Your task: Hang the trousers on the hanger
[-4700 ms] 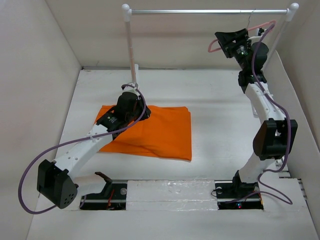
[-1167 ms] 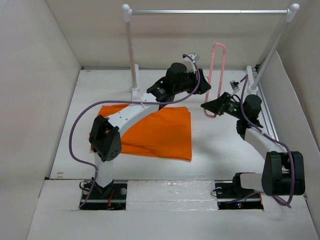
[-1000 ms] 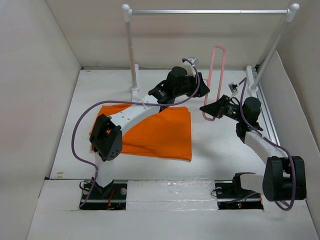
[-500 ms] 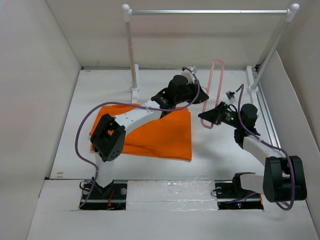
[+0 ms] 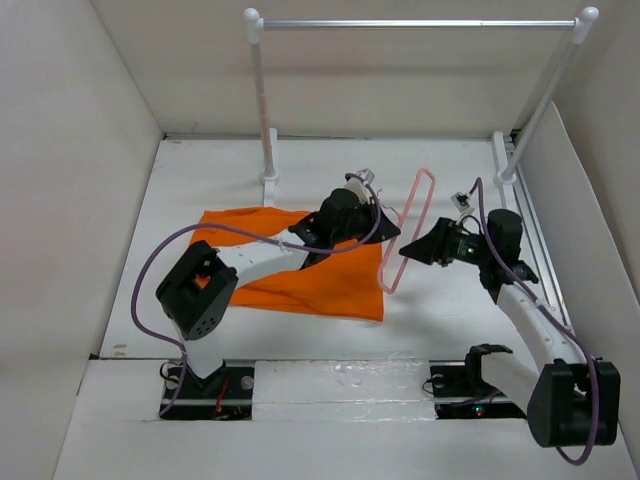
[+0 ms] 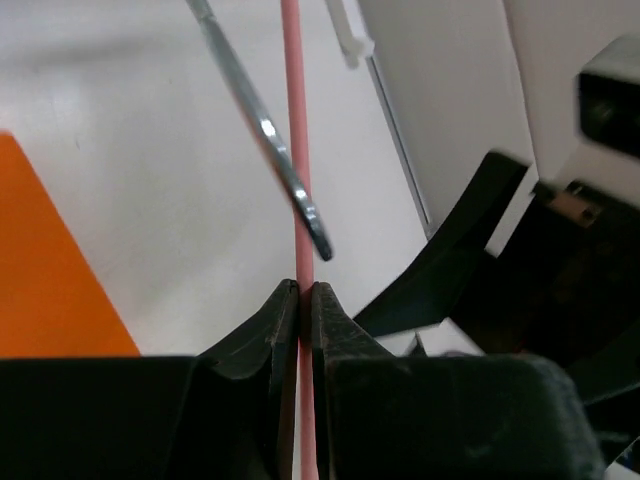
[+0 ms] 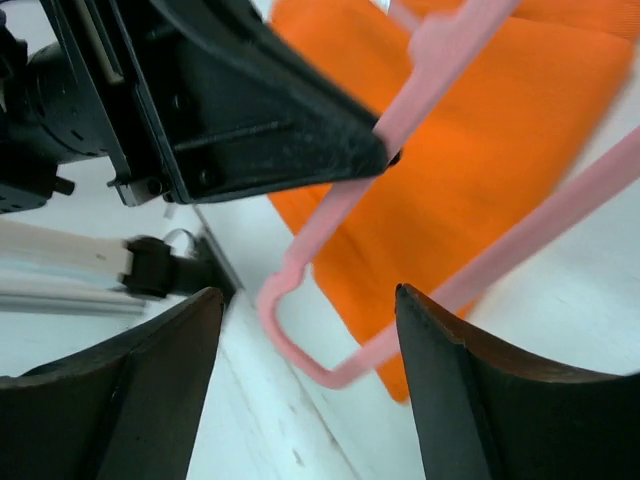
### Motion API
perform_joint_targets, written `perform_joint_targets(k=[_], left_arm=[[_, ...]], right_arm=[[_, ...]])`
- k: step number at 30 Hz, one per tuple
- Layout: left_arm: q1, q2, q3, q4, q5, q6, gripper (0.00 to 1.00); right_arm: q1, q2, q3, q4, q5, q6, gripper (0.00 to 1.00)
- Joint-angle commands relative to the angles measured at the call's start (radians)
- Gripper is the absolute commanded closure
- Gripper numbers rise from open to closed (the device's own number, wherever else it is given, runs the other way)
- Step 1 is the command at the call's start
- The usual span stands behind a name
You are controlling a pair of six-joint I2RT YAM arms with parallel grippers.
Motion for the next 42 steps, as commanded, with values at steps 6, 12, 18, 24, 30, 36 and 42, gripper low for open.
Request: perform_joint_targets(k=[6, 12, 18, 24, 30, 36, 42], left_arm=[[-0.058, -0.122, -0.272, 0.281, -0.044, -0.232, 1.00], [-0.098, -0.128, -0.375, 0.315, -0.168, -0.280, 1.00], [-0.118, -0.106, -0.424, 0.328, -0.322, -0.301, 1.00], [-0.138, -0.071, -0.463, 0.333, -0.405, -0.329, 1.00], [-0.183, -0.046, -0.483, 0.312, -0.454, -0.366, 1.00], [-0.183, -0.040, -0.478, 0.284, -0.491, -0.372, 1.00], [-0.183, -0.042, -0.497, 0.283, -0.497, -0.381, 1.00]], right_arm=[[-0.066, -0.107, 0.166, -0.709, 0.158, -0.538, 0.43], [0.007, -0.119, 0.112, -0.572, 0.256, -0.475, 0.95], [0.179, -0.047, 0.025, -0.317, 0.335, -0.373, 0.88], [0.228, 0.163, -0.018, -0.067, 0.398, -0.330, 0.72], [0.270, 0.313, 0.024, 0.027, 0.436, -0.351, 0.72], [0.311, 0.399, 0.057, 0.039, 0.490, -0.359, 0.65], [0.321, 0.425, 0.071, -0.019, 0.554, -0.371, 0.54]])
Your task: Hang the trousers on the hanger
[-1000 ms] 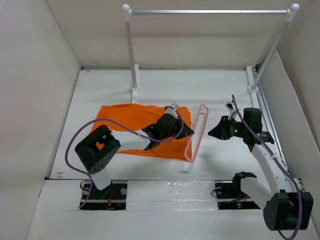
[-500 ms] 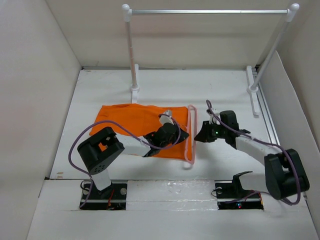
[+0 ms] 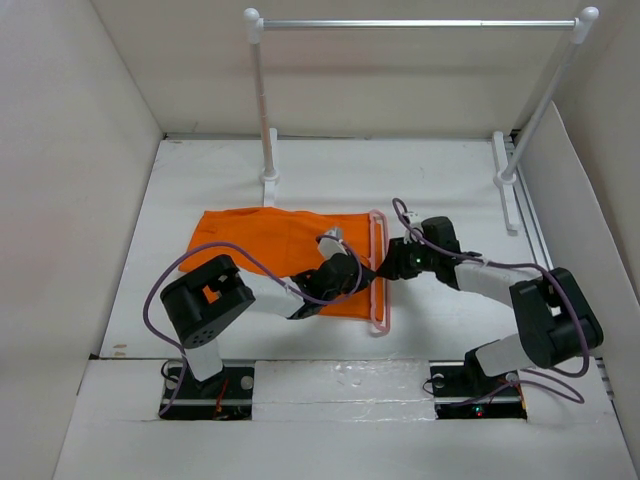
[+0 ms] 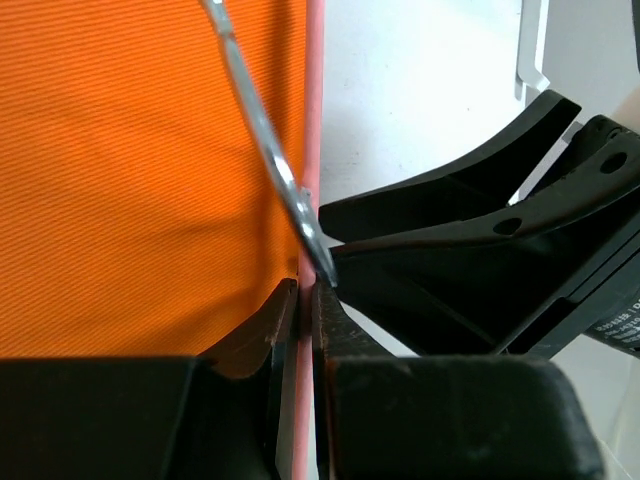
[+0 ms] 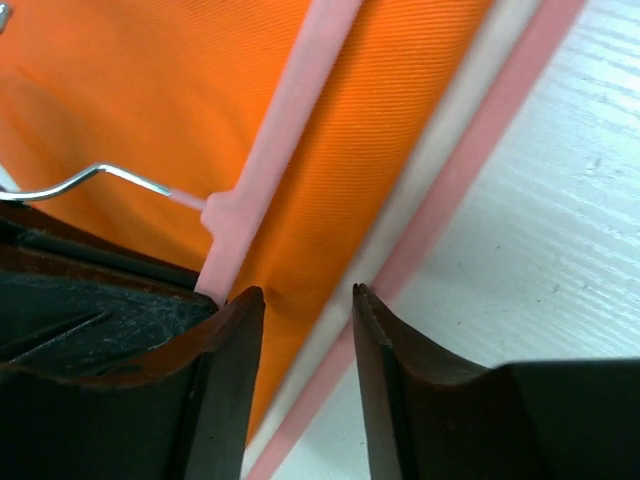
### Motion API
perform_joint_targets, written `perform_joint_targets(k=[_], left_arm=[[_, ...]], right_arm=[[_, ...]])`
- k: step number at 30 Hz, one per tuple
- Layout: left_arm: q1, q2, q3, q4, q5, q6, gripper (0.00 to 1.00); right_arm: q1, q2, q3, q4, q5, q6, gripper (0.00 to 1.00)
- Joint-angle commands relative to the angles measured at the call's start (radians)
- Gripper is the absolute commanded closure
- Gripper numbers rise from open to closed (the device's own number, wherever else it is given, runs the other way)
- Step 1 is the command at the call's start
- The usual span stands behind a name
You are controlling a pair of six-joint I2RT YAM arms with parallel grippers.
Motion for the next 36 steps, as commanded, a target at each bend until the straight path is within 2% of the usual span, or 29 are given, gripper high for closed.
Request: perform_joint_targets(k=[1, 5, 9, 14, 15, 19, 28, 35, 36], left_arm=[[0.000, -0.009, -0.011, 0.010, -0.036, -0.012, 1.00], [0.000, -0.006, -0.007, -0.014, -0.041, -0.003, 1.00], [0.000, -0.002, 0.001, -0.037, -0.047, 0.020, 1.00], [0.000, -0.008, 0.010, -0.077, -0.057, 0.052, 1.00], [0.000, -0.006, 0.012, -0.080, -0.060, 0.060, 1.00], [0.000, -0.006, 0.010, -0.110, -0.061, 0.089, 1.00], [0.023, -0.016, 0.013, -0.179, -0.076, 0.151, 1.00], [0.053, -0.065, 0.006, -0.232, -0.105, 0.235, 1.00], [0.053, -0.077, 0.009, -0.243, -0.116, 0.246, 1.00]], right_arm=[[0.019, 0.025, 0.033, 0.012, 0.071, -0.022, 0.52], [0.056, 0.053, 0.015, 0.038, 0.080, 0.001, 0.46], [0.116, 0.076, 0.010, 0.044, 0.077, 0.030, 0.50], [0.128, 0.085, -0.024, 0.110, 0.048, 0.079, 0.77], [0.117, 0.087, -0.027, 0.112, 0.039, 0.081, 0.86], [0.096, 0.072, -0.021, 0.095, 0.021, 0.075, 0.99], [0.016, -0.119, 0.033, -0.086, 0.027, 0.027, 1.00], [-0.163, -0.226, 0.048, -0.244, -0.005, -0.059, 1.00], [-0.218, -0.229, 0.053, -0.250, -0.018, -0.068, 1.00]])
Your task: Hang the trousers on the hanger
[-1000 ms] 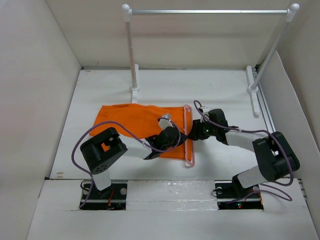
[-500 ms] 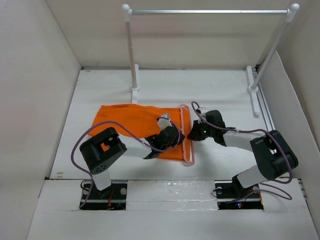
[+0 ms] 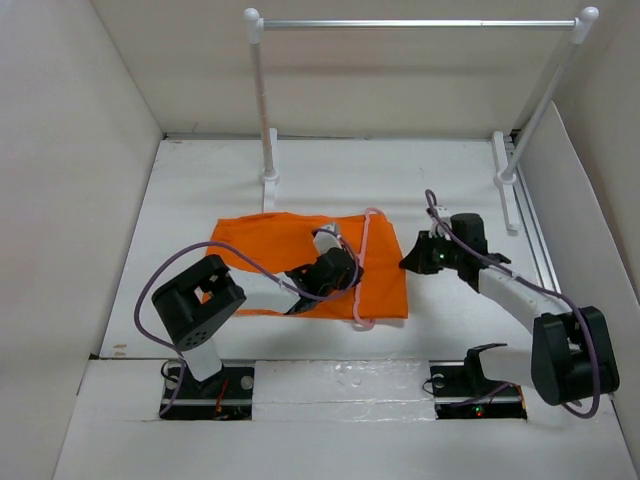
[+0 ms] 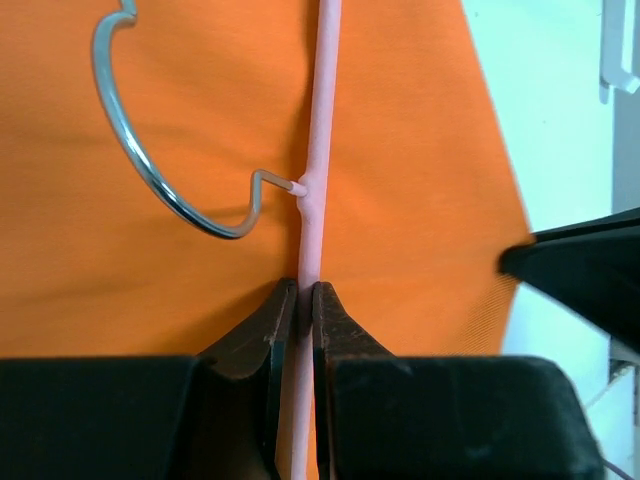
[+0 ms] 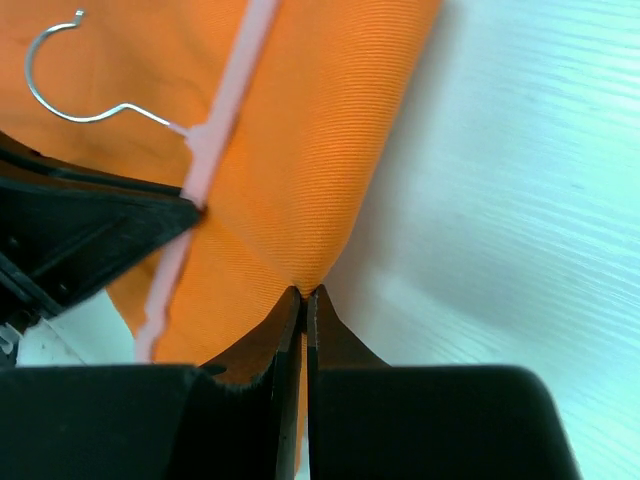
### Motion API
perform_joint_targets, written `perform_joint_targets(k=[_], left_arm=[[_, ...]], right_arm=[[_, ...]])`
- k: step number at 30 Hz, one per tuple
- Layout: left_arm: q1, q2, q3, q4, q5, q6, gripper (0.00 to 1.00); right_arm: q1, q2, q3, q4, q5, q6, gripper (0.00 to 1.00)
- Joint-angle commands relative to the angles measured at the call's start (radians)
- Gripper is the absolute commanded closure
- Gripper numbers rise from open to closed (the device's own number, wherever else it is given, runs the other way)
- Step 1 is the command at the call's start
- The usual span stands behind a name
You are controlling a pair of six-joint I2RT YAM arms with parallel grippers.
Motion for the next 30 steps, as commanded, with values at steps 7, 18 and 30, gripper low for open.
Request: perform_joint_targets(k=[7, 18, 30], left_arm=[[0.065, -0.084, 0.025, -0.273, -0.129, 0.092, 1.00], [0.140, -0.151, -0.027, -0.308, -0.110, 0.139, 1.00], [0.089, -0.190, -0.015, -0.342, -0.134, 0.246, 1.00]], right_arm=[[-0.278, -0.060, 0.075, -0.151, -0.052, -0.152, 1.00], [-0.431, -0.165, -0.060, -0.145, -0.107, -0.177, 1.00], [-0.468, 0.061, 0.014, -0.042, -0.119, -0.204, 1.00]])
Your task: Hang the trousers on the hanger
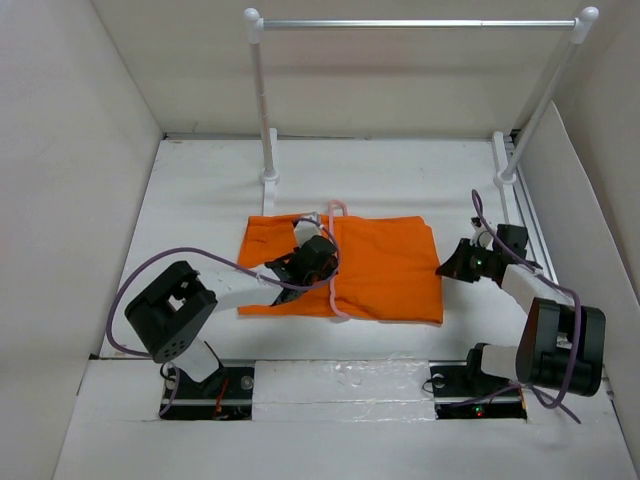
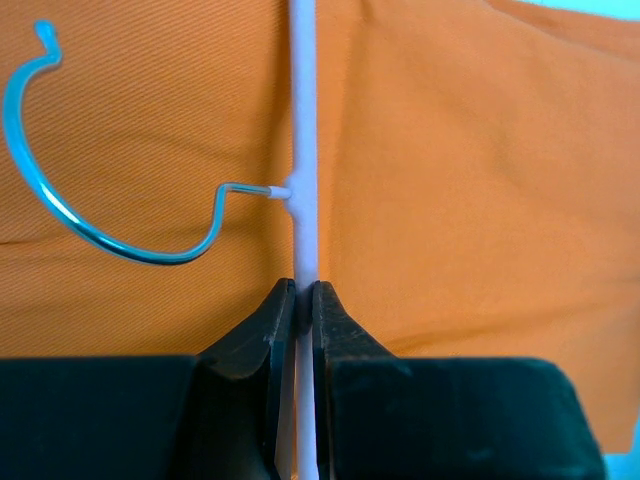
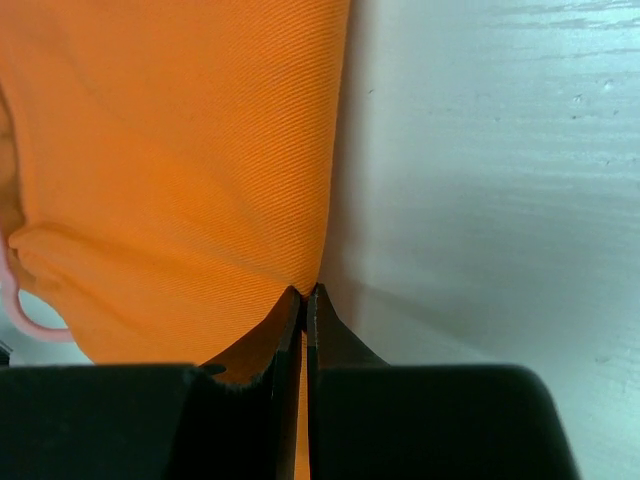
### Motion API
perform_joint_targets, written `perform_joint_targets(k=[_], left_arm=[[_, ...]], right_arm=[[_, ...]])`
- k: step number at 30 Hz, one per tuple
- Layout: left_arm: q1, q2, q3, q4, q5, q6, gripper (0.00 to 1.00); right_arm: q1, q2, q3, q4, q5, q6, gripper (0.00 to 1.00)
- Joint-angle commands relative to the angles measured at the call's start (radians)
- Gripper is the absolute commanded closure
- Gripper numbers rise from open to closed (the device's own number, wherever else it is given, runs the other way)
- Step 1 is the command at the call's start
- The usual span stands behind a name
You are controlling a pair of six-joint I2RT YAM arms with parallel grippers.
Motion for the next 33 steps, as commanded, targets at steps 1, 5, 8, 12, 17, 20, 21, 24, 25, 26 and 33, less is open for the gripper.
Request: perform_joint_targets(k=[1, 5, 8, 12, 17, 20, 21, 24, 25, 26, 33], left_arm=[[-0.032, -0.042, 0.005, -0.106, -0.079, 0.110, 1.00], [-0.065, -0.039, 0.040, -0.156, -0.106, 0.161, 1.00], [-0.088, -0.037, 0.054, -0.187, -0.117, 0.168, 1.00], [-0.108, -0.039, 0.075, -0.198, -0.117, 0.204, 1.00], [-0.144, -0.040, 0.124, -0.235, -0.131, 0.271, 1.00], [-0.173, -0.040, 0.169, -0.261, -0.148, 0.276, 1.00], [-0.191, -0.043, 0.183, -0.287, -0.152, 0.274, 1.00], [-0.204, -0.045, 0.184, -0.298, -0.160, 0.236, 1.00], [-0.204, -0.040, 0.180, -0.293, -0.157, 0.216, 1.00], [-0.204, -0.039, 0.168, -0.285, -0.152, 0.184, 1.00], [-0.204, 0.006, 0.230, -0.317, -0.214, 0.079, 1.00]], right_arm=[[-0.024, 0.052, 0.053, 0.136, -0.002, -0.027, 1.00], [-0.024, 0.107, 0.047, 0.180, -0.008, -0.009, 1.00], [-0.024, 0.121, 0.049, 0.199, -0.008, -0.006, 1.00], [-0.024, 0.141, 0.052, 0.220, -0.007, 0.005, 1.00], [-0.001, 0.179, 0.052, 0.263, -0.005, 0.016, 1.00], [0.008, 0.188, 0.044, 0.280, 0.009, 0.020, 1.00], [0.017, 0.190, 0.046, 0.280, 0.012, 0.019, 1.00], [0.017, 0.196, 0.052, 0.280, 0.010, 0.019, 1.00], [0.017, 0.193, 0.050, 0.280, 0.010, 0.017, 1.00], [0.017, 0.182, 0.049, 0.275, 0.010, 0.019, 1.00], [0.026, 0.119, 0.069, 0.167, 0.044, -0.037, 0.91]])
